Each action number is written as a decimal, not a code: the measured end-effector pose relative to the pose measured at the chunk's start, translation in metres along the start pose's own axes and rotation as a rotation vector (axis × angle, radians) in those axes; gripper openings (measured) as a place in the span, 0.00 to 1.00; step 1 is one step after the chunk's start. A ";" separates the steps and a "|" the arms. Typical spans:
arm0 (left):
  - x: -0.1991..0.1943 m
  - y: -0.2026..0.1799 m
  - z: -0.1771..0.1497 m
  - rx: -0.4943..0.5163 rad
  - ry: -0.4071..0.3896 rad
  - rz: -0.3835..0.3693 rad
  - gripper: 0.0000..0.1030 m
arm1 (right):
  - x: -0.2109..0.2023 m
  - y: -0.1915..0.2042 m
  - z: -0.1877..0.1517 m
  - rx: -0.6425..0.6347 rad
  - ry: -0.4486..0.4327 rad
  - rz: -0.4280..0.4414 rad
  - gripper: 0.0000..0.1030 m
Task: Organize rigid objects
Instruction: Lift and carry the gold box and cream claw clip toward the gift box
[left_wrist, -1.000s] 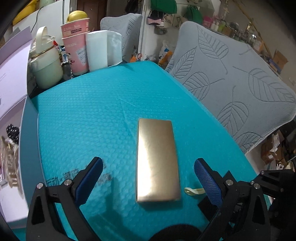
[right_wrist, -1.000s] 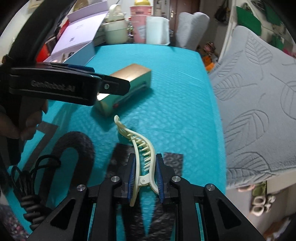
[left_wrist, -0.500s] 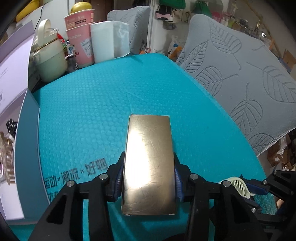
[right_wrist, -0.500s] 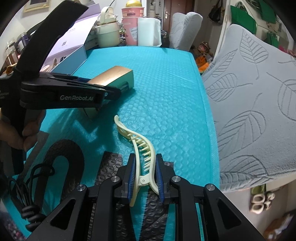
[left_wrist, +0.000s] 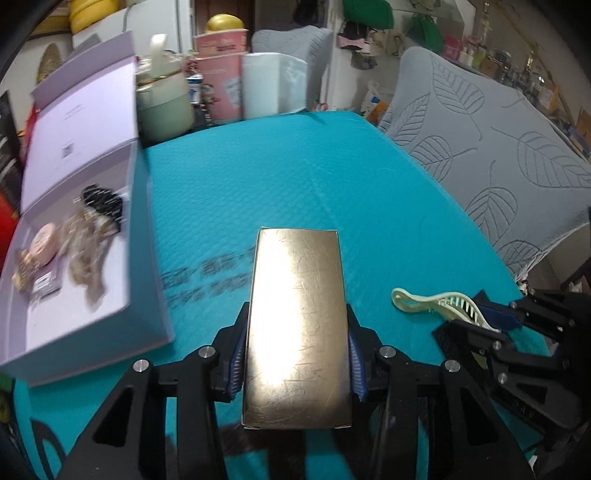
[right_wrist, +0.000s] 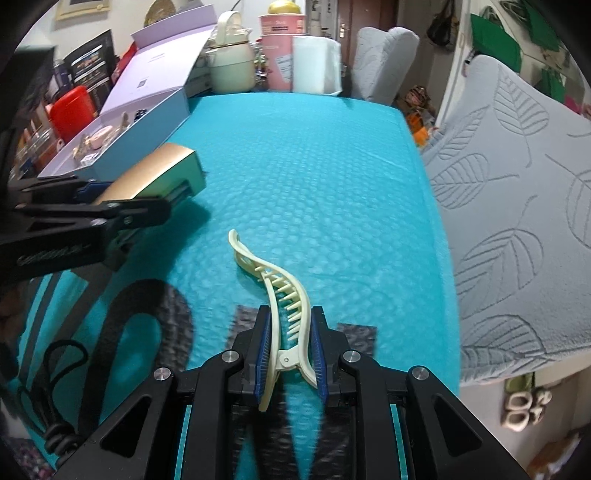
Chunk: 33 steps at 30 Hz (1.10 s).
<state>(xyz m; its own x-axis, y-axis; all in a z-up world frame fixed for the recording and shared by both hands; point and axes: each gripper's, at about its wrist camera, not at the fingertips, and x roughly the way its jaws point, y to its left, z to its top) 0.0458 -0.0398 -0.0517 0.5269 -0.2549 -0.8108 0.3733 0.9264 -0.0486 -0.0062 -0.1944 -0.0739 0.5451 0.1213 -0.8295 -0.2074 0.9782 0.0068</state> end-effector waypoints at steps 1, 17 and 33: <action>-0.006 0.004 -0.004 -0.011 -0.003 0.005 0.43 | 0.001 0.006 0.000 -0.013 0.000 0.008 0.20; -0.067 0.071 -0.075 -0.210 -0.021 0.087 0.43 | 0.002 0.088 0.003 -0.154 -0.013 0.164 0.20; -0.076 0.115 -0.122 -0.313 0.027 0.171 0.43 | 0.007 0.136 0.001 -0.243 -0.019 0.202 0.20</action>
<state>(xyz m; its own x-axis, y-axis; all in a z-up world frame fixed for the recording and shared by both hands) -0.0447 0.1197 -0.0669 0.5392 -0.0854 -0.8378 0.0270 0.9961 -0.0841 -0.0297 -0.0605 -0.0787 0.4873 0.3145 -0.8146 -0.5001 0.8653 0.0349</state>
